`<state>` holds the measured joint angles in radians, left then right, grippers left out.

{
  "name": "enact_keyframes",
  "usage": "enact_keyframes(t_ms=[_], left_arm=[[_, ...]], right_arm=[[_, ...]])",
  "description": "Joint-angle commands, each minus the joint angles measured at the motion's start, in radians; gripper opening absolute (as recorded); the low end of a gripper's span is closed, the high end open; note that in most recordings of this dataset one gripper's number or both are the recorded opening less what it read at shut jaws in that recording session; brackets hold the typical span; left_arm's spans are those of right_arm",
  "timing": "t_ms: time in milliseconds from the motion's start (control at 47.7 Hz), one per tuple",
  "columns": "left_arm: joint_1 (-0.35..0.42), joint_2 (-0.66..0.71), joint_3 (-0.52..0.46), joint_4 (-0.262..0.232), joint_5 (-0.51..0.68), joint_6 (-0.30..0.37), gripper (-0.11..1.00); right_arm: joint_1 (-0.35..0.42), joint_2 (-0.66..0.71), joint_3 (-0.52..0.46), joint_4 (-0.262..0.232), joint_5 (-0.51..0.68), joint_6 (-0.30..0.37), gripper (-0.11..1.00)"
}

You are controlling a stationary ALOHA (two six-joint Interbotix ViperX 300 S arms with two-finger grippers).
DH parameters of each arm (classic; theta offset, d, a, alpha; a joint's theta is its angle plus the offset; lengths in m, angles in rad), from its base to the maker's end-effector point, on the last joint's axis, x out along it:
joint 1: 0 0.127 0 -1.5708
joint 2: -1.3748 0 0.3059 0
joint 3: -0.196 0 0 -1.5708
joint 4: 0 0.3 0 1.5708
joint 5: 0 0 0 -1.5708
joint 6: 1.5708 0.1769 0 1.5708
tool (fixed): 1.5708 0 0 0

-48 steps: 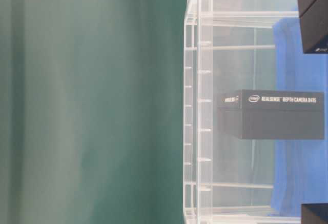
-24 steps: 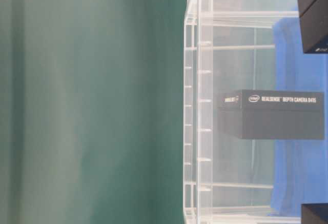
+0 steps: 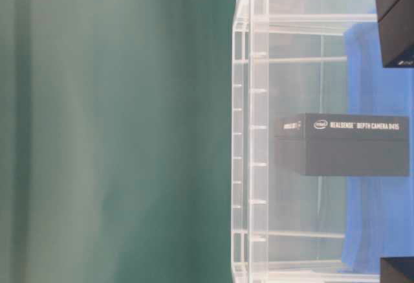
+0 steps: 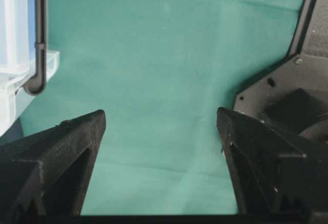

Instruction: Take the box out of the case with both arms.

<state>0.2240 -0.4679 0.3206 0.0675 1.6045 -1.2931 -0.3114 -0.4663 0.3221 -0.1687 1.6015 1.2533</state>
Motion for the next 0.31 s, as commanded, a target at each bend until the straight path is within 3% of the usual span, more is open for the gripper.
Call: enact_keyframes(t_ms=[0,293], left_arm=[[0.003,-0.003,-0.020,0.005,-0.003,0.002,0.86],[0.003,-0.003,-0.017,0.005,-0.003,0.002,0.86]], right_arm=[[-0.003,-0.003,-0.009,0.000,-0.006,0.002,0.85],[-0.003,-0.003,-0.009,0.000,-0.005,0.003,0.85]])
